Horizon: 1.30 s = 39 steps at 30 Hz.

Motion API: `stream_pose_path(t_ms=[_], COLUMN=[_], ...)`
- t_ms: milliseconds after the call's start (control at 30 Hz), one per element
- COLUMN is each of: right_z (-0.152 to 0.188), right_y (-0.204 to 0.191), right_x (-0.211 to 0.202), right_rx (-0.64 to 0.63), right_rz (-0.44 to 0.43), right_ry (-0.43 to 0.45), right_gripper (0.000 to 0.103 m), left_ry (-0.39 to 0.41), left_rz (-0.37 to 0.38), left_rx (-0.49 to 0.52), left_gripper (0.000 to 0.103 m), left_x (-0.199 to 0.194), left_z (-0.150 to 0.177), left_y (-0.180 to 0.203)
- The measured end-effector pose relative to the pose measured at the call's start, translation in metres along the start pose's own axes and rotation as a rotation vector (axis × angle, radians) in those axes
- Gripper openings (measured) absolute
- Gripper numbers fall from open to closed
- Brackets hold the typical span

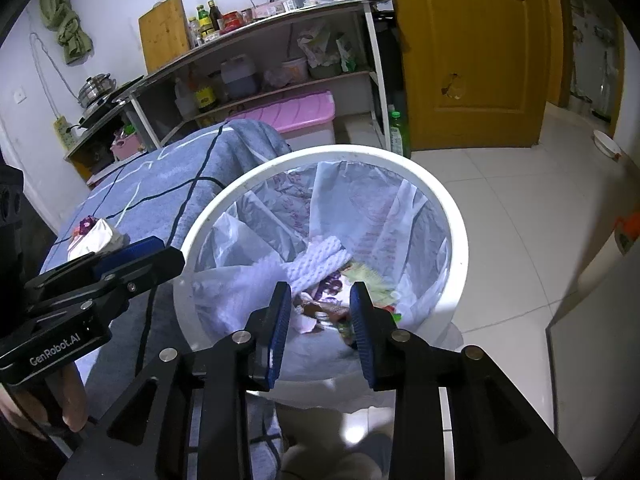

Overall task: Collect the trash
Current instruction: 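Move both open tools back over the table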

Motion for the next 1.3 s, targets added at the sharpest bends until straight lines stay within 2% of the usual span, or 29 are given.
stream_pose_path(t_ms=[700,1100,1300], right_z=[0.019,0.033,0.038], right_y=[-0.065,-0.103,-0.119], right_x=[-0.029,-0.025,-0.021], right_rx=[-0.097,-0.165,-0.19], right_rz=[-0.073,-0.131,-0.157], right_ry=[0.03,0.009,0.0], right_gripper=[0.032,0.032,0.037], left_ry=[0.072,0.076,0.078], left_rz=[-0.126,-0.177,-0.195], left_rx=[-0.048,-0.114,-0.134], left_gripper=[0.038,0.038,0.038], left_x=[-0.077,-0.105,-0.115], left_z=[0.028,0.055,0.067], left_y=[-0.038,-0.074,-0.088])
Point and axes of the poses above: each gripper's, at about its wrist camera, not at the fingertips, and x roughly the way its jaws point, y to its right, z to its underside, the point moved 1 cm from there along x, roughly the way its jaws point, and after that the axes turned 9 degrees about -z, right-handed, at the moved point
